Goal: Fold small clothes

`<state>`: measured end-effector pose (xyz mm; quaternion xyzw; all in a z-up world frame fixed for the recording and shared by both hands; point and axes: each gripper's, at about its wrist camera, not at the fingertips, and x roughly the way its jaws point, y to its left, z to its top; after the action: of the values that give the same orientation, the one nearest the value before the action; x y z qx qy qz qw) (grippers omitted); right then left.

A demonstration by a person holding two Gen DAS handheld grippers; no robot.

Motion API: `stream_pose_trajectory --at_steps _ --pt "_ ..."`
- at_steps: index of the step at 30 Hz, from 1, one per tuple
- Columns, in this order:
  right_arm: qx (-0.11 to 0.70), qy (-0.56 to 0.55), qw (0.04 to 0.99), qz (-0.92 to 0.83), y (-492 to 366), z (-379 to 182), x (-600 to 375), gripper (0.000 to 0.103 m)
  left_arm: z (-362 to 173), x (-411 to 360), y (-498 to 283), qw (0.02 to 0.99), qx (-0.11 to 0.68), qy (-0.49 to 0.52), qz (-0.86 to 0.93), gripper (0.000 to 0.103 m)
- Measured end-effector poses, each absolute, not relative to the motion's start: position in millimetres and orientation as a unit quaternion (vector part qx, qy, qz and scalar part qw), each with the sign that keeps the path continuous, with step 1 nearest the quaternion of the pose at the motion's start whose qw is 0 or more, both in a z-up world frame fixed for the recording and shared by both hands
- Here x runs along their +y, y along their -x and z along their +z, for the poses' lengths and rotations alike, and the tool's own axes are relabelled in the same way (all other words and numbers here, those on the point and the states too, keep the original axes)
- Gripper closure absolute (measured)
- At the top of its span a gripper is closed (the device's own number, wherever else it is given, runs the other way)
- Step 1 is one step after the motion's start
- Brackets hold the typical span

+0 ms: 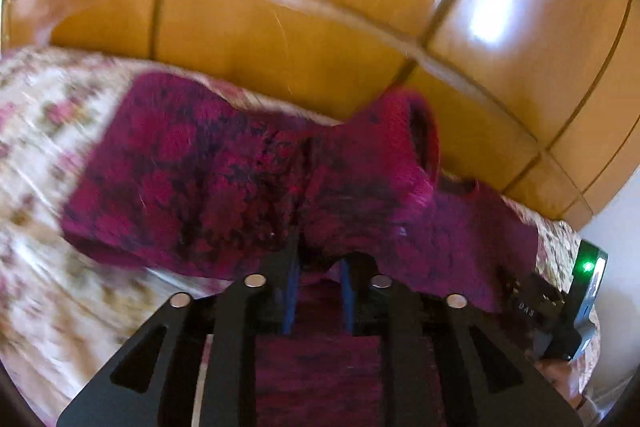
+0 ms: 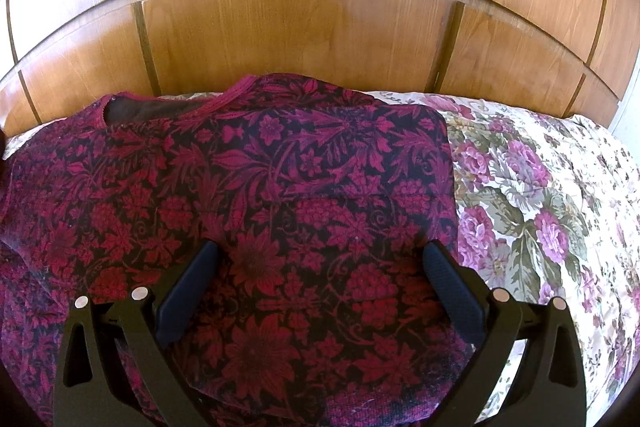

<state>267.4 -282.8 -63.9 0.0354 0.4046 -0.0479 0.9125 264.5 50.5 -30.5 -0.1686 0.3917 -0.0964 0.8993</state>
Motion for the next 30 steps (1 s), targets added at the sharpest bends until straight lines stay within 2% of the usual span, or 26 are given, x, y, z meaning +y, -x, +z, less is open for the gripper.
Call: stream_pose_trajectory --at_steps 1,2,3,5,6,7,14,16,23,29,30 --pt "0.404 -0.036 0.913 -0.048 -267.4 -63.8 -282.8 0.002 -35.8 45.3 -267.0 0.895 0.401 0.169 -0.096 0.072" --pt "0.404 -0.036 0.913 -0.048 -267.3 -63.9 -282.5 0.002 -37.6 43.3 -265.3 0.895 0.402 0.169 -0.096 0.062" --pt "0.404 -0.037 0.913 -0.048 -267.1 -64.2 -282.5 0.002 -38.4 43.1 -263.9 0.894 0.402 0.172 -0.098 0.049" --pt "0.404 -0.04 0.913 -0.046 -267.2 -64.9 -284.4 0.002 -33.7 44.0 -254.9 0.895 0.396 0.179 -0.103 0.041" --pt "0.404 -0.04 0.913 -0.046 -267.3 -65.2 -285.2 0.002 -31.9 48.7 -252.3 0.897 0.391 0.18 -0.104 0.034" --pt "0.405 -0.039 0.912 -0.046 -268.0 -65.2 -286.1 0.002 -28.7 51.7 -244.0 0.898 0.385 0.184 -0.106 0.033" --pt "0.413 -0.028 0.909 -0.05 -272.0 -58.4 -284.6 0.002 -25.0 55.8 -185.9 0.907 0.368 0.17 -0.117 0.032" --pt "0.395 -0.022 0.917 -0.044 -266.9 -41.4 -276.7 0.009 -34.6 59.5 -171.9 0.902 0.377 0.177 -0.118 0.033" --pt "0.398 -0.099 0.893 0.185 -263.1 4.9 -195.2 0.019 -63.6 66.0 -166.0 0.89 0.4 0.194 -0.1 0.033" --pt "0.456 -0.126 0.841 0.263 -290.3 -16.9 -114.7 0.037 -75.7 72.5 -166.2 0.888 0.4 0.208 -0.089 0.032" --pt "0.469 -0.126 0.833 0.263 -296.4 -24.0 -104.8 0.051 -78.2 74.5 -166.8 0.885 0.406 0.212 -0.083 0.032"
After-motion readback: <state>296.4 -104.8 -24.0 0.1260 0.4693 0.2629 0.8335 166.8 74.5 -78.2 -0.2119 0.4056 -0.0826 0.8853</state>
